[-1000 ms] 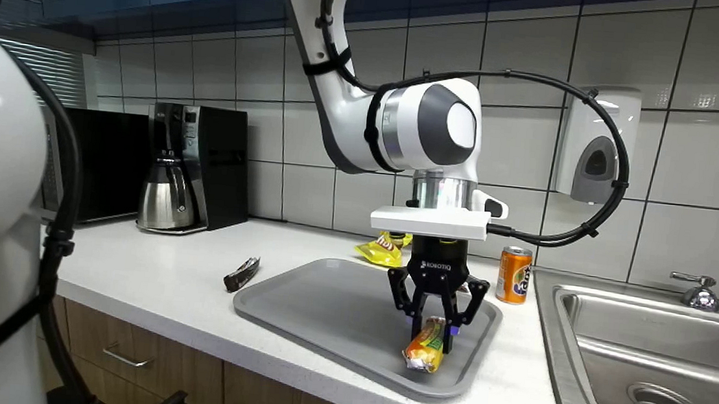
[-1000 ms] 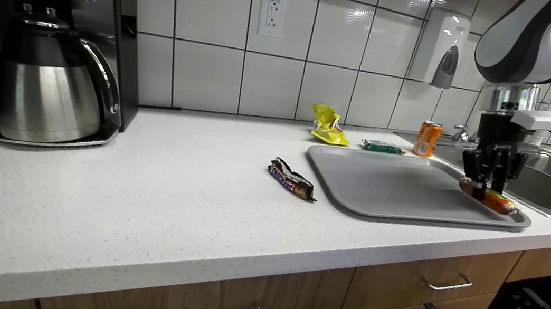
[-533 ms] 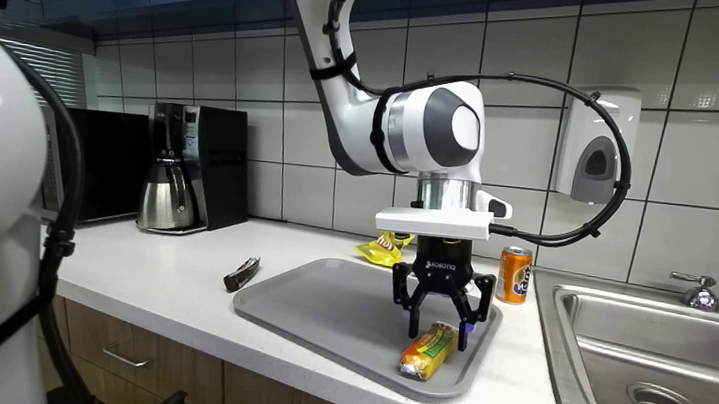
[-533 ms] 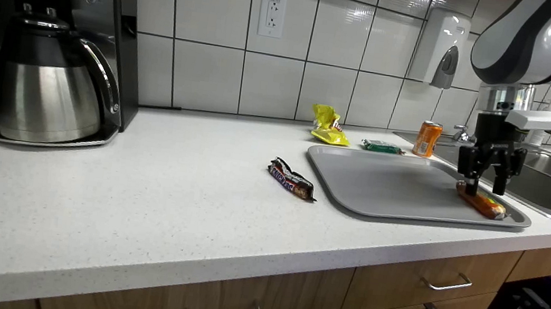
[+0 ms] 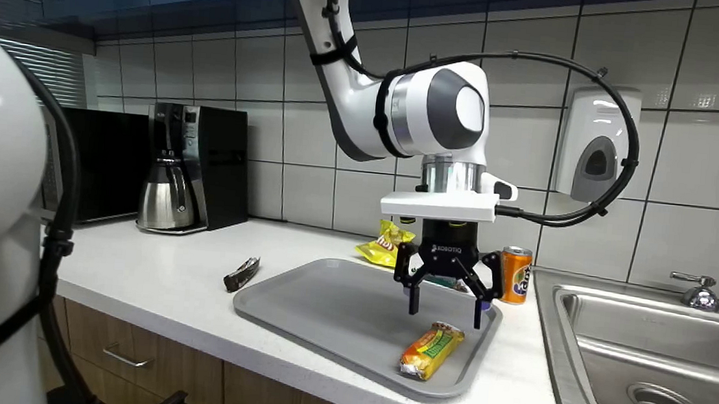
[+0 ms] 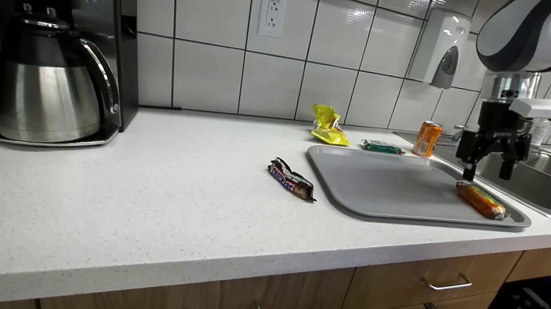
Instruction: Pick up the orange rectangular object and put it on the gray tray, pick up the brown snickers chocolate bar and put it on the gray tray, pick up the green rectangular object and put it on the gray tray
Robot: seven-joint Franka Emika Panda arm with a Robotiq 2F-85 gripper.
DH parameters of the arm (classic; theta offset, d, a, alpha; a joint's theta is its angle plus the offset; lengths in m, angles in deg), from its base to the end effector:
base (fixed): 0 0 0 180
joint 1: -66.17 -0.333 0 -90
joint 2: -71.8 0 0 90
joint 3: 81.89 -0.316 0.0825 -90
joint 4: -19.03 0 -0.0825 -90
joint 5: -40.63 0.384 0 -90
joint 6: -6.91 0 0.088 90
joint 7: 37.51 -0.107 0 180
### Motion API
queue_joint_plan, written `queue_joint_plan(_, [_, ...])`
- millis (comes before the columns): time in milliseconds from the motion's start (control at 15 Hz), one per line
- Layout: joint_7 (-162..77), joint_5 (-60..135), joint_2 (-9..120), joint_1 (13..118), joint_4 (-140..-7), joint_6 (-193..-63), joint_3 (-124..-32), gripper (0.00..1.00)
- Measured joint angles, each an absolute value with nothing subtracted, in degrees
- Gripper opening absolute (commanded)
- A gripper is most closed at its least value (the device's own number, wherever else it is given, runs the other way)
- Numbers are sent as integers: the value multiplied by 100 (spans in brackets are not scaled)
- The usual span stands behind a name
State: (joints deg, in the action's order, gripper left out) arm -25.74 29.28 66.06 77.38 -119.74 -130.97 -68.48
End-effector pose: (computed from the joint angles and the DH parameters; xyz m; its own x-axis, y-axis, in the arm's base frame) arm 0.4346 -0.2018 0.2594 0.9857 -0.0771 -0.1500 -0.0610 -0.9922 0.1091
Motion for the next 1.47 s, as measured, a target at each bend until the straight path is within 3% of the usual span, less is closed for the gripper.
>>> queue_joint_plan(733, [-2574, 2893, 6959, 7738, -11931, -12703, -6846, 100])
queue_joint_plan(1467, [-3173, 3092, 7120, 7533, -12066, -13841, -7095, 100])
